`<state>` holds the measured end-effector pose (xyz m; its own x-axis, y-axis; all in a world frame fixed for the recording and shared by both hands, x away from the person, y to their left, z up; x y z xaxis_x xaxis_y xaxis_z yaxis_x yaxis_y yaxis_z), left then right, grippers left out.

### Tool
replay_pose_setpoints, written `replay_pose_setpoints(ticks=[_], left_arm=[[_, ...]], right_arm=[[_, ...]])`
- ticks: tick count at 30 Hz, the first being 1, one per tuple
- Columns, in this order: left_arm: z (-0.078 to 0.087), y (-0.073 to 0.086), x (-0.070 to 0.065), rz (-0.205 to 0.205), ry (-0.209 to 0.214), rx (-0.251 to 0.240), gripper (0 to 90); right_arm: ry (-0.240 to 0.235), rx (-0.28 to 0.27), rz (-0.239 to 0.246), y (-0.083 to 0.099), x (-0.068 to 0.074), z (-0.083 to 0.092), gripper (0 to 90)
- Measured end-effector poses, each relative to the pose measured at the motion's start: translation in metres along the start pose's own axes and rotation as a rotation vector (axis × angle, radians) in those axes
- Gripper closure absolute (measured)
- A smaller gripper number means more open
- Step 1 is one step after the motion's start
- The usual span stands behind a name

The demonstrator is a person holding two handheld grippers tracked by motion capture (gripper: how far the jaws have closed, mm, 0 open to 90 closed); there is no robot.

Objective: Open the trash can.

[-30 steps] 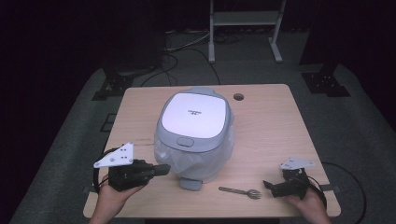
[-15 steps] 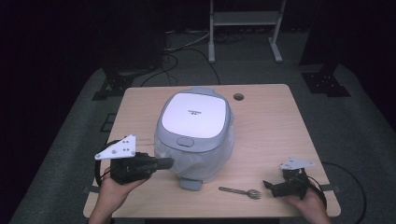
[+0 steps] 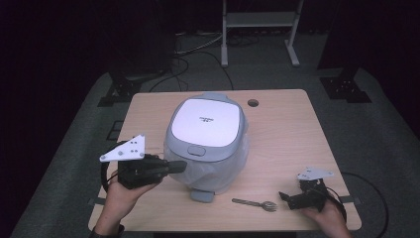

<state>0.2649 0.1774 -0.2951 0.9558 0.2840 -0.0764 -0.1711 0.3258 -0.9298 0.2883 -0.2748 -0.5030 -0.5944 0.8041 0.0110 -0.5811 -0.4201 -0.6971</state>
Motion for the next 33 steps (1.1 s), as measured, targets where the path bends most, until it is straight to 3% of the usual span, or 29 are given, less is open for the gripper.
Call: replay_pose_setpoints(ticks=[15, 33], left_arm=[[-0.003, -0.021, 0.005, -0.019, 0.001, -0.024, 89.8], [-0.021, -0.029, 0.016, -0.031, -0.014, -0.024, 89.7]], right_arm=[[0.000, 0.000, 0.000, 0.000, 0.000, 0.000, 0.0], [0.000, 0.000, 0.000, 0.000, 0.000, 0.000, 0.0]])
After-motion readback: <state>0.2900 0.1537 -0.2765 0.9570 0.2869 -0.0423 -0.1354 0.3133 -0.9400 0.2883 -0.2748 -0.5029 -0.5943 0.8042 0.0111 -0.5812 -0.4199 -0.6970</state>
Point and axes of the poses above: each handheld gripper's, and its own axes: z roughly backward along the jaws, y roughly out of its underside, x roughly to its left, the point moved 2 cm from there along -z, roughly forward along the jaws, and after that the axes turned 1 degree about x, right-handed, at the moved point
